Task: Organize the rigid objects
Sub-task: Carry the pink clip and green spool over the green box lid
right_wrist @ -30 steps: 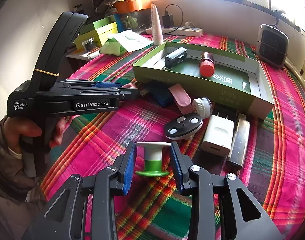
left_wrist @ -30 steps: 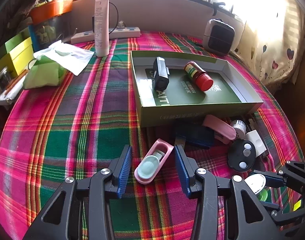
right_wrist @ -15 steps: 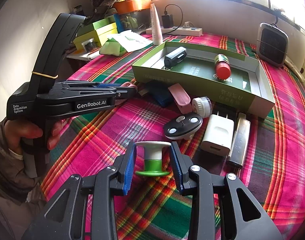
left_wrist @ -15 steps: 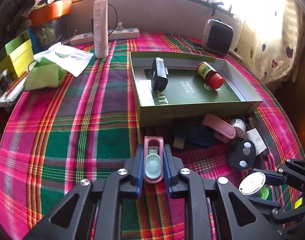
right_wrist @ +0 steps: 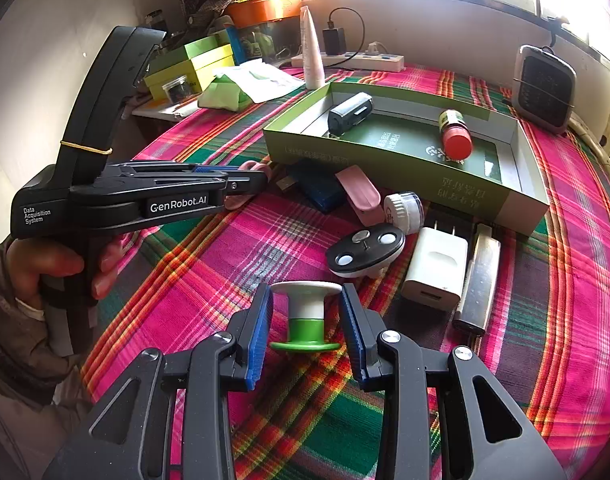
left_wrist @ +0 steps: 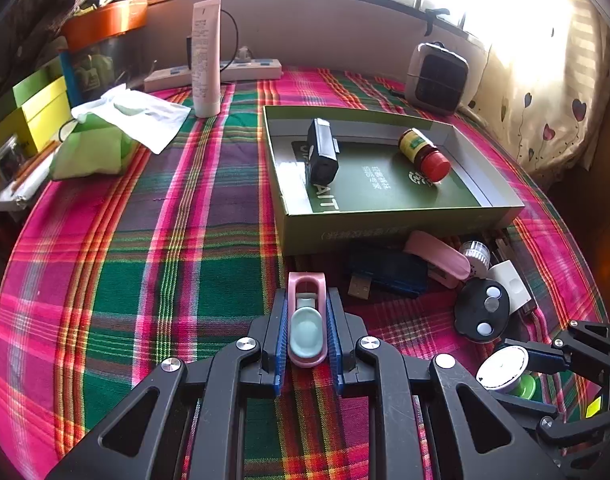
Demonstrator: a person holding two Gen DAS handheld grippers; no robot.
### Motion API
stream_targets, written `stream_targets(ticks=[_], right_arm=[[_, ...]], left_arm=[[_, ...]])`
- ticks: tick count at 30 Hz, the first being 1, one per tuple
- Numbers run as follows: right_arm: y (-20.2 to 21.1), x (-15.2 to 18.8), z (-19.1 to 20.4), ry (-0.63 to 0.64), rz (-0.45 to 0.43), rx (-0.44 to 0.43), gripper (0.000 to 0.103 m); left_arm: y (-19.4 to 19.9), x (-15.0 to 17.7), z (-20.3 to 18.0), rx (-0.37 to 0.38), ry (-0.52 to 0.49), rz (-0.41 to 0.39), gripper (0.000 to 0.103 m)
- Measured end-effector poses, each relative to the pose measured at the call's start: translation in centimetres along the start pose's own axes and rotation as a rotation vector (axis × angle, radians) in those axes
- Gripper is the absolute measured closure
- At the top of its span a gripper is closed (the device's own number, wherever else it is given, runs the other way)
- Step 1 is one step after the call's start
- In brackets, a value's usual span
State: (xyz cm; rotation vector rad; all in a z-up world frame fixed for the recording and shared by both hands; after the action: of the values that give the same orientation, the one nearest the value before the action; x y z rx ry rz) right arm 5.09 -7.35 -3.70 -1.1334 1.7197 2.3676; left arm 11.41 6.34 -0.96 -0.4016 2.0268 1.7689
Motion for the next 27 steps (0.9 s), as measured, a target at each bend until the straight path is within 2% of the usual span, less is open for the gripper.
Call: stream_targets(ticks=[16, 27], right_arm=[[1.8, -1.0, -0.2, -0.012, -0.051, -0.009, 0.068], [3.5, -2.3, -1.9, -0.059, -0.105, -0.010, 0.068]], left_arm=[[3.5, -1.5, -0.6, 0.028, -0.005, -0.067, 0.086], [4.0, -2.9, -1.2, 0.052, -0.016, -0.081, 0.086]])
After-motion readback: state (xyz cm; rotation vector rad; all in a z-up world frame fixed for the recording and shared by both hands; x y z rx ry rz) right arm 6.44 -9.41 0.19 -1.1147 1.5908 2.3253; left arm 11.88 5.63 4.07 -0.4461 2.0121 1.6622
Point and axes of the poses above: each gripper's, at about its wrist camera, not at the fingertips, and y roughly against the way its jaws point, z to its left, x to its underside, the point moved 3 cm from there along -y, roughly the way its jaws point, and after that the axes turned 10 degrees about z, right-handed, at the moved point
